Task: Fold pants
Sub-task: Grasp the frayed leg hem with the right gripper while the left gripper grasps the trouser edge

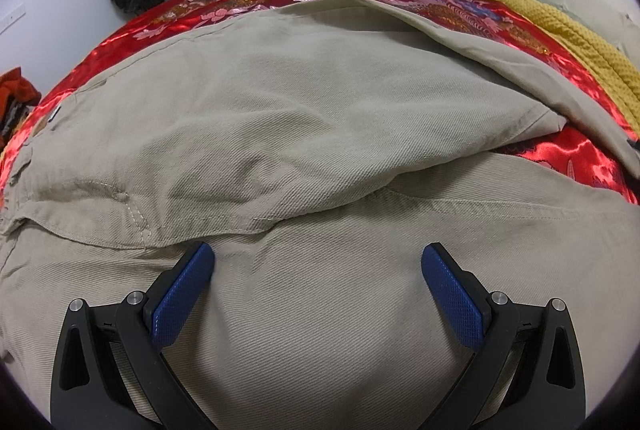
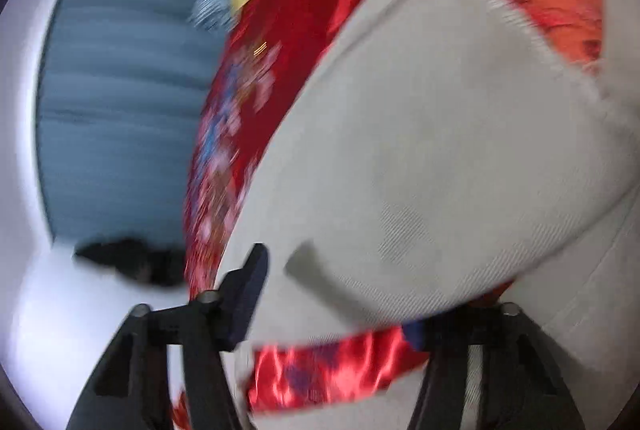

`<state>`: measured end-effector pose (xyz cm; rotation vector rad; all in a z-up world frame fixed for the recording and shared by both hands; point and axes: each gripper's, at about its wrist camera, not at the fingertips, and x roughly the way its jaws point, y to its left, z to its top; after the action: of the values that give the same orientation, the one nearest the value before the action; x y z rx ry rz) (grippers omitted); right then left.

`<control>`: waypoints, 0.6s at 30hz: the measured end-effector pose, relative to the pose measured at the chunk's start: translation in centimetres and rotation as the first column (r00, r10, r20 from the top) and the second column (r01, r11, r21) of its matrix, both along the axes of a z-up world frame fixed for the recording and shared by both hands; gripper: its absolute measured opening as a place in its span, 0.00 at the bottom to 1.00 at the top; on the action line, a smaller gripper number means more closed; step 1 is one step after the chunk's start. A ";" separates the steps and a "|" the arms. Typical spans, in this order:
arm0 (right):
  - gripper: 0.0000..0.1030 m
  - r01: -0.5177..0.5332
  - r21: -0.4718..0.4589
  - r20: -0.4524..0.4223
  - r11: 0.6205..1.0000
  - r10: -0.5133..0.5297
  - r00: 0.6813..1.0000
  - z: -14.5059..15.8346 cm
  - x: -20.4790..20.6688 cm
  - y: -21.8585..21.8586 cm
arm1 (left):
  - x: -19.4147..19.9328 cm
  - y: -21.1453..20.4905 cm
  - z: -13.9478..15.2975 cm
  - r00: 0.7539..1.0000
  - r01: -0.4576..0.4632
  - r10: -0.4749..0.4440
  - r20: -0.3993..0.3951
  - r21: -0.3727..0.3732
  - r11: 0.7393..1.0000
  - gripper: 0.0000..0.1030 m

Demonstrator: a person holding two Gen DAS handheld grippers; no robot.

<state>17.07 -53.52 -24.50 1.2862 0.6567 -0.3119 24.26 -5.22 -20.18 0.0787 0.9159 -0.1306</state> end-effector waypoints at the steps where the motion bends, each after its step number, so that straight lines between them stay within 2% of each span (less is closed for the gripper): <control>1: 0.25 -0.015 -0.051 -0.016 0.999 0.014 1.000 0.7 0.3 0.0 | 0.0 0.0 0.0 1.000 0.000 0.000 -0.008 -0.002 1.000 1.00; 2: 0.14 -0.055 -0.132 -0.020 0.990 0.052 0.998 2.4 0.7 0.0 | 0.3 0.1 0.3 1.000 0.004 -0.004 -0.031 -0.009 1.000 1.00; 3: 0.09 -0.081 -0.179 0.000 0.980 0.083 0.997 4.0 0.6 0.1 | 0.6 0.3 0.8 0.998 0.010 -0.011 -0.064 -0.019 1.000 0.99; 4: 0.09 -0.101 -0.217 0.026 0.971 0.109 0.994 5.7 0.4 0.0 | 1.0 0.7 1.8 0.995 0.011 -0.017 -0.101 -0.053 0.999 0.98; 5: 0.09 -0.131 -0.277 0.062 0.952 0.154 0.986 8.2 -0.2 0.2 | 1.2 1.7 3.2 0.993 -0.003 -0.013 -0.113 -0.144 0.990 0.98; 6: 0.08 -0.160 -0.337 0.103 0.928 0.205 0.973 11.0 -1.0 0.4 | 1.4 3.1 4.7 0.994 -0.031 0.000 -0.109 -0.285 0.958 0.98; 7: 0.08 -0.180 -0.374 0.126 0.910 0.242 0.962 12.9 -1.7 0.6 | 1.8 4.0 5.7 0.994 -0.052 0.011 -0.108 -0.386 0.921 0.98; 9: 0.08 -0.224 -0.466 0.170 0.856 0.335 0.927 17.5 -4.0 1.5 | 4.4 5.3 7.4 0.989 -0.101 0.022 -0.145 -0.564 0.819 0.99; 11: 0.08 -0.258 -0.524 0.191 0.812 0.408 0.893 20.6 -6.2 2.6 | 7.5 5.1 7.5 0.981 -0.117 -0.018 -0.193 -0.662 0.740 0.99; 14: 0.08 -0.304 -0.579 0.194 0.756 0.491 0.849 23.3 -8.9 5.0 | 11.2 4.3 7.2 0.971 -0.152 -0.042 -0.236 -0.742 0.652 0.98; 15: 0.08 -0.317 -0.579 0.200 0.751 0.508 0.838 23.8 -9.9 5.1 | 12.4 4.2 6.9 0.970 -0.162 -0.046 -0.241 -0.769 0.619 0.98; 17: 0.08 -0.319 -0.550 0.247 0.772 0.515 0.821 24.6 -12.5 4.4 | 13.4 4.6 6.2 0.961 -0.219 -0.008 -0.278 -0.775 0.593 0.96; 18: 0.08 -0.315 -0.536 0.269 0.783 0.512 0.815 24.8 -13.4 3.9 | 13.5 4.9 5.8 0.957 -0.240 0.003 -0.291 -0.783 0.574 0.90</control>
<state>3.67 -49.64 0.33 0.6669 0.4565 0.1704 37.74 -0.27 -14.35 -0.9037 1.0439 -0.4373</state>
